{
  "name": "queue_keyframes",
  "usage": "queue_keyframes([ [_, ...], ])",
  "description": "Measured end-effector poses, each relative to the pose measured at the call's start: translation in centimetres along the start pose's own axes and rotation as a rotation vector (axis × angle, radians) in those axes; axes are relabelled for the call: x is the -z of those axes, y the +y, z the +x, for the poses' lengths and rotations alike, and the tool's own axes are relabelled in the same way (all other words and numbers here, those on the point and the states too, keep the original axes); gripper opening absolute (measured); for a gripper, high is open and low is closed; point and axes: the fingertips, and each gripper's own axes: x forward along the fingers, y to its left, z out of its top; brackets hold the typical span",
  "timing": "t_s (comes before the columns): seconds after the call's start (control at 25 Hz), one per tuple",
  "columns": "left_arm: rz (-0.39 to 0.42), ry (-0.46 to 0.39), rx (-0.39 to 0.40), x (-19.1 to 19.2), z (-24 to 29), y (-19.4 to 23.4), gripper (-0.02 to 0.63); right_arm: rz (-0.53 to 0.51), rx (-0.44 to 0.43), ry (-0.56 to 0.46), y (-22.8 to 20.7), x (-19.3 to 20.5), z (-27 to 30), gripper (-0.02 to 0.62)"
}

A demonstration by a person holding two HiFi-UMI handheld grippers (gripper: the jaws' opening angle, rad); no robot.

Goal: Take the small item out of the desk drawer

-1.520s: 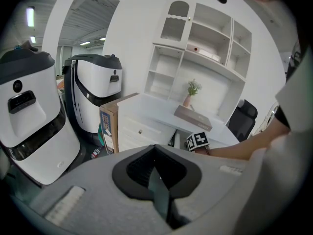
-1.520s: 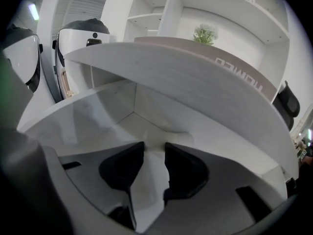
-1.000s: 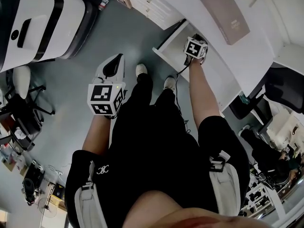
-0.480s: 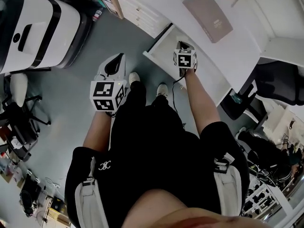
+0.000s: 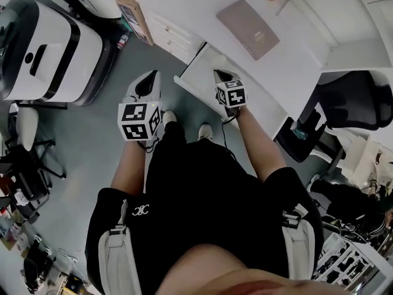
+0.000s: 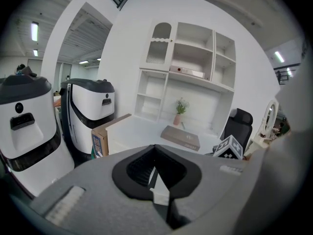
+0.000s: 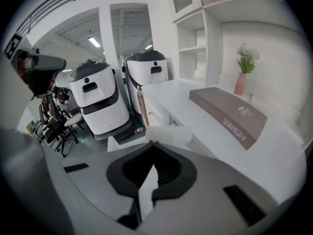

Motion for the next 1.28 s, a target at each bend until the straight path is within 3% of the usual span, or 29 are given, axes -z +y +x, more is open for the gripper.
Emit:
queue_keyframes([
  [0.36,0.060,-0.085,0.049,-4.5,0.3,-5.7,0.014,-0.022,0.064,-0.312,-0.5,-7.8,-11.4,0.000],
  [0.64,0.120,-0.146,0.129,-8.0,1.8,-11.9,0.014,-0.003,0.252,-0.583,-4.3,-13.5,-23.1,0.000],
  [0.96,0.184,-0.186,0.249,-11.0,3.5,-18.8,0.014,0.074,0.445,-0.749,-8.9,-12.6,-33.0,0.003],
  [1.28,0.240,-0.180,0.330,-11.8,4.8,-22.6,0.014,0.121,0.512,-0.803,-11.6,-11.8,-35.9,0.003],
])
